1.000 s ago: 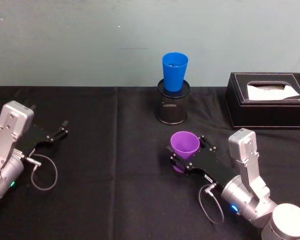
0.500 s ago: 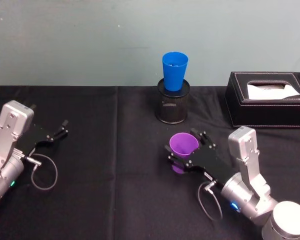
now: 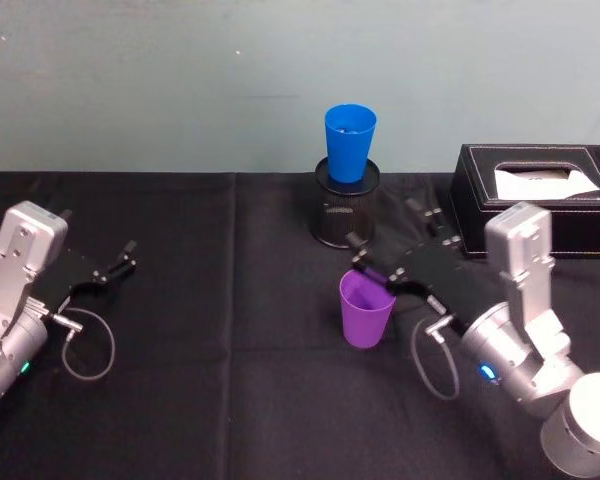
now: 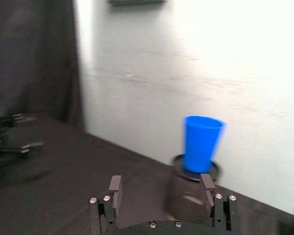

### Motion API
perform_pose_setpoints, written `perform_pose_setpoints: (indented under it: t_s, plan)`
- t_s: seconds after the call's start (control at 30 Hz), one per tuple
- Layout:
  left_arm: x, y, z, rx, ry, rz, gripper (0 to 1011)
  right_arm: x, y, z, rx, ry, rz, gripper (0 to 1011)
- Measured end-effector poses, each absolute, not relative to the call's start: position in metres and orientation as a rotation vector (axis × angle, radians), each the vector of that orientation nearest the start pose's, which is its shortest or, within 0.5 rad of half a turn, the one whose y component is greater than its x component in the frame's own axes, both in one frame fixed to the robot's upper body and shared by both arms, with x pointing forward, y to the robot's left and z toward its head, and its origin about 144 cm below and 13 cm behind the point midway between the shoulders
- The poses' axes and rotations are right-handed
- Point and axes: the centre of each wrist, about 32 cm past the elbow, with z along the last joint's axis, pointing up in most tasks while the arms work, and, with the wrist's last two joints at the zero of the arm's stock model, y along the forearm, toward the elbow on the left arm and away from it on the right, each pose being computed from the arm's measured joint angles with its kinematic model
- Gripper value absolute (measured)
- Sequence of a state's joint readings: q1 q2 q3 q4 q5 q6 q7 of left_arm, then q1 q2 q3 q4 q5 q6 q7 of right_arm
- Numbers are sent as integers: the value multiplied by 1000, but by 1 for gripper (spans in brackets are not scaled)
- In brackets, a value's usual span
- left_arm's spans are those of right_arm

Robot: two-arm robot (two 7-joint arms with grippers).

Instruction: Pick up one cup with a gripper and tap it against the other cup.

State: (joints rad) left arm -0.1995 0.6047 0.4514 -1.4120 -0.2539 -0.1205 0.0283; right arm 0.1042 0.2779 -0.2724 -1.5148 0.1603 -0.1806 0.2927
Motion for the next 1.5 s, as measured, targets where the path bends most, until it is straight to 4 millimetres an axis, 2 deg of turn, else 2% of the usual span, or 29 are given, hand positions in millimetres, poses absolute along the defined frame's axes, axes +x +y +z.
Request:
perform_pose_setpoints:
  t_s: [0.03, 0.27, 0.53, 1.5]
  plan:
    - [489, 310, 1140, 305, -285, 1248, 1000, 472, -244, 1153, -7, -150, -1209, 1000]
    - [489, 310, 1140, 304, -285, 1248, 1000, 470, -254, 1145, -48, -64, -1342, 1000]
    - [489, 310, 1140, 304, -285, 1248, 1000, 472, -258, 1137, -82, -22, -1355, 1002]
    - [489, 310, 1140, 304, -285, 1248, 1000, 472, -257, 1138, -78, -32, -1357, 1000]
